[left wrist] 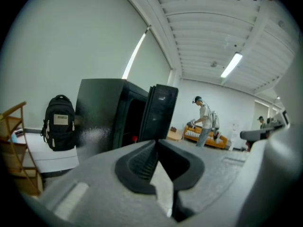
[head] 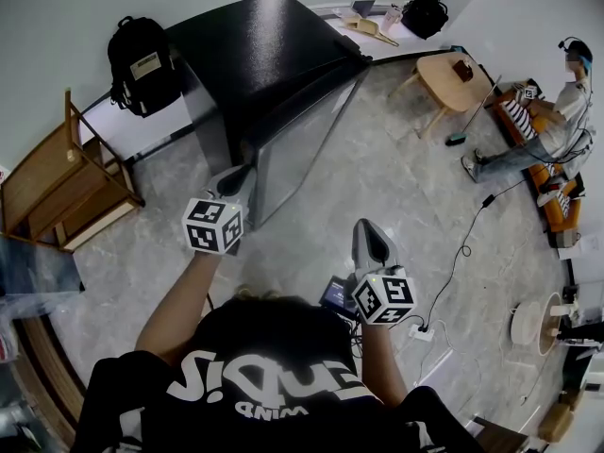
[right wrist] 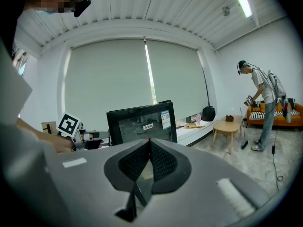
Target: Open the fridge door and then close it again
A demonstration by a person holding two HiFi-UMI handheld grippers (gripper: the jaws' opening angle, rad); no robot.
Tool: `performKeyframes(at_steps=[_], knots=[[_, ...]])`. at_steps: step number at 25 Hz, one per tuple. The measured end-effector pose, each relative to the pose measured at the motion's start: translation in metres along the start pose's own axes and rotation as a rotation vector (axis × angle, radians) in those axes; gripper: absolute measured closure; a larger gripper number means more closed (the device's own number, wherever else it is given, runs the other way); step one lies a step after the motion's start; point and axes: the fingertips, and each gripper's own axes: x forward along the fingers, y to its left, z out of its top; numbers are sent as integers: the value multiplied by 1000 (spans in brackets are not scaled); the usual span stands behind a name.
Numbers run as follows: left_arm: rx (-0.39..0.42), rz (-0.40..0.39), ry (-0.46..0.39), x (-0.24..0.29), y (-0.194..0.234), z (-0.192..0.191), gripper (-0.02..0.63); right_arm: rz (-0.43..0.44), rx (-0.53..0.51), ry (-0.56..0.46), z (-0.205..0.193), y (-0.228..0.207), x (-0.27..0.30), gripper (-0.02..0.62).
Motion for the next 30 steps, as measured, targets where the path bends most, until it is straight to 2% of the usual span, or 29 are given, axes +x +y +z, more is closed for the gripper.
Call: performKeyframes(at_steps=[30], knots=[[-47, 81, -24, 12, 55, 14, 607, 2, -7, 5, 6, -2, 22, 597]])
